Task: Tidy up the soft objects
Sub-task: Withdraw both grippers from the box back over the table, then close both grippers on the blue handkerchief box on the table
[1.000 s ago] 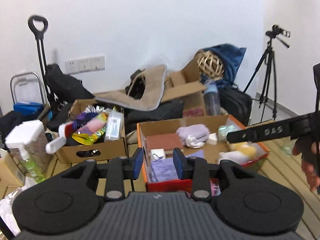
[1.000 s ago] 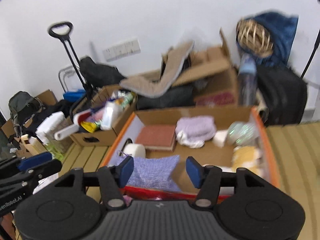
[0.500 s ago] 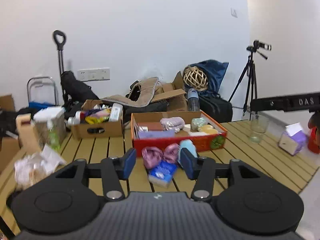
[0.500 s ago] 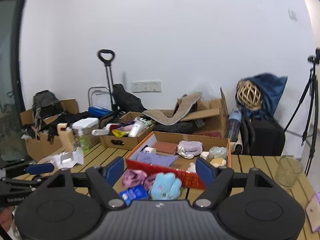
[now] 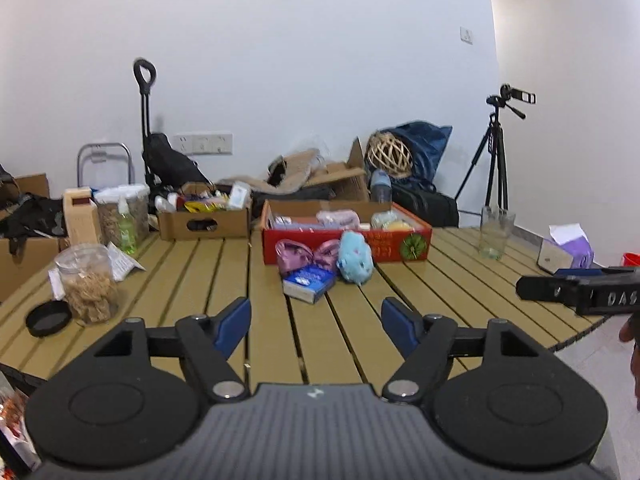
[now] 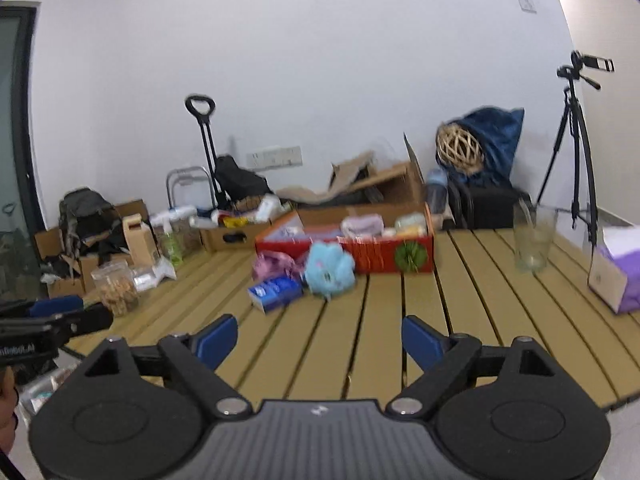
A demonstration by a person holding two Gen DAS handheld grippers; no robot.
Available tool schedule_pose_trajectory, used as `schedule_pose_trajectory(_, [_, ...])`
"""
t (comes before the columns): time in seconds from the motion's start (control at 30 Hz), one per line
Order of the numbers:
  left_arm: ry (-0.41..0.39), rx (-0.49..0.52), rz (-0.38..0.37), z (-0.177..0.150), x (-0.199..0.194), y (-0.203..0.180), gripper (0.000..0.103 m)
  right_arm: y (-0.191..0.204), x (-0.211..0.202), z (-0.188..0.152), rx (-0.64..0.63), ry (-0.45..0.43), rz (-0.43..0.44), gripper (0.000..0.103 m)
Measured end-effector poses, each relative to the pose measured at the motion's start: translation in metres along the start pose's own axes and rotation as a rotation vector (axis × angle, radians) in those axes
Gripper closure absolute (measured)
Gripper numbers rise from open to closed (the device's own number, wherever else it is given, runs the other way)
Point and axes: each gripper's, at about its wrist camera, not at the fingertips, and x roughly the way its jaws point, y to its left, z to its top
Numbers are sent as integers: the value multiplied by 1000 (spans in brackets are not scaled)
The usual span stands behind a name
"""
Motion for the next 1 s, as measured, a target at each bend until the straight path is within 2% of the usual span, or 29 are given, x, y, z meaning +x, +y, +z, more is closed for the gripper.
schedule_pose_trajectory(0.1, [20,-27,-14,-10,15,0,29,-4,11,-13,-3,3,-38,15])
schedule_pose_trajectory(0.3, [36,-62,2,-22,44,7,29,-8,39,-28,8,-22,-30,16])
schedule_pose_trajectory(0.47, [58,-97,25,-22,82,20,29,-11,68,-27,14,-38,-23,16])
schedule_pose_trajectory(0.63, [75,-75,20,-16,127,23,30,-11,104,-18,14,-36,-3,16])
schedule_pose_trajectory(0.83, [94,-61,5,-5,185,28,30,-4,160,0,5,-13,48,28])
schedule_pose_trajectory(0.93, [112,-52,-8,0,213,32,30,-1,191,9,12,-1,89,39])
schedule_pose_trajectory(1.0, [145,-80,-26,3,230,38,36,1,208,15,21,10,125,47])
